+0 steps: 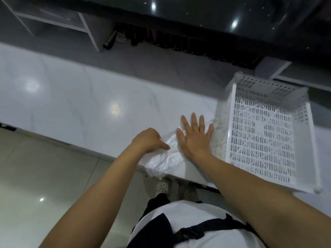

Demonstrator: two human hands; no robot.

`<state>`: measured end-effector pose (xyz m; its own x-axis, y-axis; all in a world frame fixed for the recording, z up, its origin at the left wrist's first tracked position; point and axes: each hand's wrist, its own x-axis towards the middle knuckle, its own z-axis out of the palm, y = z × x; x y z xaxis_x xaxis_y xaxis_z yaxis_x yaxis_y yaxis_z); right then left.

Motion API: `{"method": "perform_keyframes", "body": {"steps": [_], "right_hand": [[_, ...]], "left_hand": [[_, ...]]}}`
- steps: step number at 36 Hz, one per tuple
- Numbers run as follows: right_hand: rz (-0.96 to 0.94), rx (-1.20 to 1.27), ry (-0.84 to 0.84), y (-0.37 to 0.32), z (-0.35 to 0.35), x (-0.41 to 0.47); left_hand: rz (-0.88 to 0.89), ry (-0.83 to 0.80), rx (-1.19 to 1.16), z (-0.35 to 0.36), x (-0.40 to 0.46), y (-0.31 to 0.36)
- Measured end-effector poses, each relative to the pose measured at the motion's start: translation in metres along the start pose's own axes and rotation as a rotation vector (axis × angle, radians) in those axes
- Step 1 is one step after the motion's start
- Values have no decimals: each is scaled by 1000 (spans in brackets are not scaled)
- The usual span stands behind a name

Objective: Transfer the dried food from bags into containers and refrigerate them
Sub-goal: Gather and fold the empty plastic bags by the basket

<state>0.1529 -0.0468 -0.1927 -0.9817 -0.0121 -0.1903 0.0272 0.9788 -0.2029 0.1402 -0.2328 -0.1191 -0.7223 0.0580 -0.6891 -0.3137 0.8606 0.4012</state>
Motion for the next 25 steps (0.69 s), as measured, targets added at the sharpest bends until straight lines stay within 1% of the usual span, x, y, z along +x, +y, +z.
{"method": "perform_keyframes", "body": {"steps": [3, 6, 8, 10, 13, 15, 18, 21, 22, 25], "right_hand": [[-97, -9, 14, 1, 0, -5], [-133, 53, 22, -2, -2, -10], [-110, 189, 41, -6, -10, -14], [-72, 370, 87, -12, -25, -22], [-32, 651, 184, -19, -52, -49], [23, 839, 194, -21, -70, -77], [152, 1124, 167, -12, -90, -123], [325, 1304, 130, 8, -100, -158], [380, 1358, 81, 15, -101, -166], [498, 1589, -149, 32, -108, -184]], "left_hand": [[16, -171, -76, -17, 7, 10], [59, -305, -62, -21, 13, 18], [94, -340, -44, -17, 14, 21], [132, -341, -69, -11, 13, 20], [179, -339, -202, -5, 4, 11], [201, -338, -341, -3, -8, 2], [223, -291, -586, 1, -35, -10], [251, -238, -817, 6, -65, -12], [270, -234, -871, 9, -74, -10], [348, -254, -945, 24, -100, 4]]}}
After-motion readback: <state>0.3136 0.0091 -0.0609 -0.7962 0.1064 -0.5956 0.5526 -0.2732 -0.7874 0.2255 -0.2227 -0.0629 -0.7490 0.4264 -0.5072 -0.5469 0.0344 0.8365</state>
